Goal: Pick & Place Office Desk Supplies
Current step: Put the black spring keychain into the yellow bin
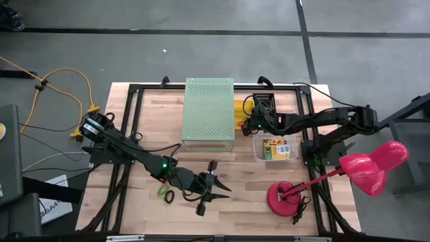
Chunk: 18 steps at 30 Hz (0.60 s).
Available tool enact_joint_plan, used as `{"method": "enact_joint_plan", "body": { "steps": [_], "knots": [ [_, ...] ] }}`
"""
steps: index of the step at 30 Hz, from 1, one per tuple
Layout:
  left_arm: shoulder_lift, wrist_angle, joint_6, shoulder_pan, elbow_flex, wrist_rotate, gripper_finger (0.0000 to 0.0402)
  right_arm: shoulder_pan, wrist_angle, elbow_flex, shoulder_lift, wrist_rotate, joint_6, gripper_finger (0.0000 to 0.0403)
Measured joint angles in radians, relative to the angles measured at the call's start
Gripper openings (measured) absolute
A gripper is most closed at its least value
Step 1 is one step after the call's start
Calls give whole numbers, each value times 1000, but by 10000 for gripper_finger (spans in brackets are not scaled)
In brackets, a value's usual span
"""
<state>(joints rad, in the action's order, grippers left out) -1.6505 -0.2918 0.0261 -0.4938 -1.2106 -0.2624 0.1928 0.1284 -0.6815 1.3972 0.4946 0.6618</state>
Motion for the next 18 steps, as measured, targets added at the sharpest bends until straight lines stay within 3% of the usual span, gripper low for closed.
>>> {"method": "enact_joint_plan", "body": {
  "steps": [18],
  "knots": [
    [0,0,0,0,0,0,91,0,-51,0,0,0,-50,111]
  ]
}}
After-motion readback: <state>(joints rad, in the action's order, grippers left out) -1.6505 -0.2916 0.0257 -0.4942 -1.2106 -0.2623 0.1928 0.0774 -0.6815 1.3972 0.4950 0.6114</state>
